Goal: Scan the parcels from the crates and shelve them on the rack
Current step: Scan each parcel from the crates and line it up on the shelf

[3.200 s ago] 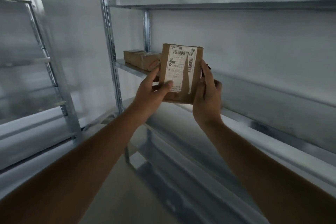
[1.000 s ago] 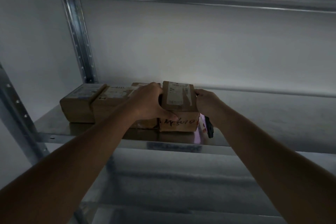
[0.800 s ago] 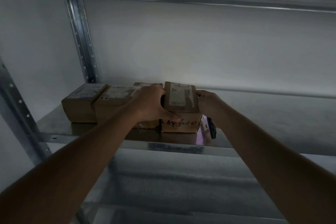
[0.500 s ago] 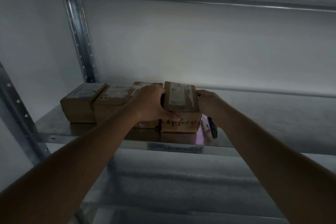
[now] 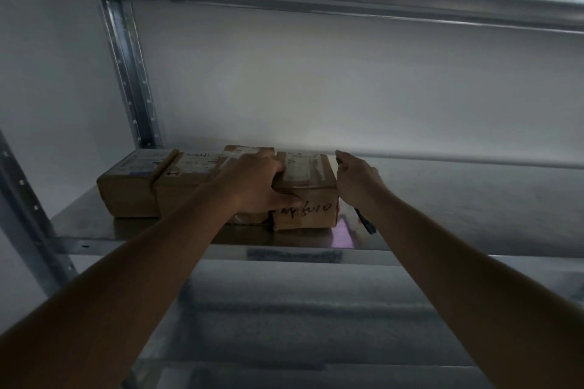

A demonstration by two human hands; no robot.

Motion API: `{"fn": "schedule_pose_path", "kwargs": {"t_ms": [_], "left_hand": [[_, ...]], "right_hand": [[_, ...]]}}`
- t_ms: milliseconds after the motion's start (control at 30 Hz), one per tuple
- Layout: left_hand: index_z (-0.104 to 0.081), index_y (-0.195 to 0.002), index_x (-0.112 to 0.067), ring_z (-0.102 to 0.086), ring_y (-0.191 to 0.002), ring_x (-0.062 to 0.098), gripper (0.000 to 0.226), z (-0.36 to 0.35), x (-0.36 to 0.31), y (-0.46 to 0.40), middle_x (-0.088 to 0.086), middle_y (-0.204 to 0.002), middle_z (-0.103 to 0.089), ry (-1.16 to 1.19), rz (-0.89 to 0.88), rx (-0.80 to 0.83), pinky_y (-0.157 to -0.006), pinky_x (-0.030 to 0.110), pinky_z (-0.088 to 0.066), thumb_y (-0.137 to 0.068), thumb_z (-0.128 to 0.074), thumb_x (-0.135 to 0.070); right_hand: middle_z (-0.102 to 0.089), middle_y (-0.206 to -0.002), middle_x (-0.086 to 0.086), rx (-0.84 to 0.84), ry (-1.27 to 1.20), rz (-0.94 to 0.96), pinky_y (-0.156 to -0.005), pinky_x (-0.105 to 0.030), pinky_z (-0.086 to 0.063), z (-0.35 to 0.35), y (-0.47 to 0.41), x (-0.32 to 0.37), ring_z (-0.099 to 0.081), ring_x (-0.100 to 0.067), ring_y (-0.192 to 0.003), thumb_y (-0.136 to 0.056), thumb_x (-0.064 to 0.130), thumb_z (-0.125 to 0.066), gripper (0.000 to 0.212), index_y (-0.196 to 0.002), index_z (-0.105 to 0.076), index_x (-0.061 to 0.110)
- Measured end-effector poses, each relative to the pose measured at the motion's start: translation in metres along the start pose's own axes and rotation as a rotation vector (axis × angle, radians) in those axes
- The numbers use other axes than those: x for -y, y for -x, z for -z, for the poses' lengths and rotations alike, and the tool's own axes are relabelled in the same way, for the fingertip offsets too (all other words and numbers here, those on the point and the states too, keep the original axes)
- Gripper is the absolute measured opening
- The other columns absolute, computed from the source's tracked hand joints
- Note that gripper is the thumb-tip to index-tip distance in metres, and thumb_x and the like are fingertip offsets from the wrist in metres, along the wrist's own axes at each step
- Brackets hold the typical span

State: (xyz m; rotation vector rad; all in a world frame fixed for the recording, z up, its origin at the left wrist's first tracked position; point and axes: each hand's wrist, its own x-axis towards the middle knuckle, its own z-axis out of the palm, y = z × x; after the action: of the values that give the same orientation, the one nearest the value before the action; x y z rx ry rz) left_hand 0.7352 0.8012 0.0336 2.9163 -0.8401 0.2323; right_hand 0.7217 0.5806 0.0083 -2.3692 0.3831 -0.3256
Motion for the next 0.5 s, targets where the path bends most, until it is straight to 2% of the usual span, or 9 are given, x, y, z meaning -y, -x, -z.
{"fn": "schedule_pose_path", "kwargs": {"t_ms": [67,133,200,267,333,433,500], "left_hand": [[-0.068,-0.132,-0.023,-0.059,-0.116,0.022,0.081,0.001,-0.007,0.004,0.002,-0.136,-0.059,0.005,-0.02,-0.019,-0.093,0.042,-0.051,-0.082,-0.059,-0.085],[-0.064,-0.14,-0.018,-0.057,-0.124,0.024,0.073,0.0,-0.019,0.008,0.005,-0.143,-0.058,0.04,-0.062,-0.059,-0.103,0.045,-0.05,-0.092,-0.061,-0.073],[-0.06,-0.146,-0.014,-0.053,-0.133,0.025,0.064,-0.001,-0.034,0.008,0.007,-0.151,-0.055,0.07,-0.108,-0.101,-0.111,0.043,-0.046,-0.1,-0.06,-0.058],[-0.06,-0.147,-0.015,-0.052,-0.136,0.024,0.055,0.0,-0.052,0.005,0.004,-0.156,-0.053,0.094,-0.161,-0.119,-0.11,0.04,-0.044,-0.104,-0.061,-0.048],[-0.054,-0.154,-0.018,-0.049,-0.142,0.024,0.056,0.002,-0.073,0.002,0.0,-0.163,-0.046,0.126,-0.188,-0.11,-0.112,0.039,-0.041,-0.106,-0.059,-0.046],[-0.044,-0.161,-0.017,-0.041,-0.15,0.024,0.061,0.001,-0.108,0.0,0.002,-0.169,-0.037,0.167,-0.225,-0.099,-0.122,0.04,-0.032,-0.109,-0.048,-0.05],[-0.043,-0.162,-0.017,-0.038,-0.153,0.024,0.062,-0.004,-0.135,-0.002,0.003,-0.17,-0.036,0.167,-0.264,-0.104,-0.125,0.042,-0.032,-0.11,-0.044,-0.051]], "right_hand": [[-0.053,-0.15,-0.016,-0.029,0.038,0.053,-0.083,-0.04,-0.052,0.003,0.009,-0.005,-0.058,-0.034,-0.119,-0.113,0.026,-0.027,0.054,-0.165,-0.028,0.04],[-0.054,-0.144,-0.018,-0.05,0.05,0.092,-0.068,-0.034,-0.046,0.009,0.02,-0.01,-0.063,-0.029,-0.099,-0.115,0.031,-0.03,0.052,-0.166,-0.024,0.041],[-0.052,-0.136,-0.018,-0.081,0.099,0.105,-0.062,-0.031,-0.039,0.019,0.036,-0.013,-0.059,-0.028,-0.091,-0.115,0.036,-0.032,0.052,-0.166,-0.021,0.043],[-0.049,-0.131,-0.02,-0.112,0.18,0.102,-0.07,-0.035,-0.042,0.033,0.053,-0.018,-0.058,-0.037,-0.098,-0.115,0.039,-0.032,0.051,-0.165,-0.021,0.046],[-0.048,-0.131,-0.02,-0.139,0.26,0.113,-0.08,-0.042,-0.045,0.047,0.067,-0.027,-0.057,-0.044,-0.106,-0.114,0.041,-0.031,0.05,-0.163,-0.023,0.046],[-0.048,-0.132,-0.019,-0.167,0.345,0.113,-0.091,-0.05,-0.047,0.072,0.085,-0.048,-0.056,-0.044,-0.111,-0.113,0.043,-0.033,0.05,-0.162,-0.024,0.045],[-0.047,-0.134,-0.018,-0.185,0.376,0.084,-0.094,-0.052,-0.049,0.092,0.1,-0.065,-0.054,-0.043,-0.113,-0.113,0.044,-0.034,0.05,-0.162,-0.024,0.045]]}}
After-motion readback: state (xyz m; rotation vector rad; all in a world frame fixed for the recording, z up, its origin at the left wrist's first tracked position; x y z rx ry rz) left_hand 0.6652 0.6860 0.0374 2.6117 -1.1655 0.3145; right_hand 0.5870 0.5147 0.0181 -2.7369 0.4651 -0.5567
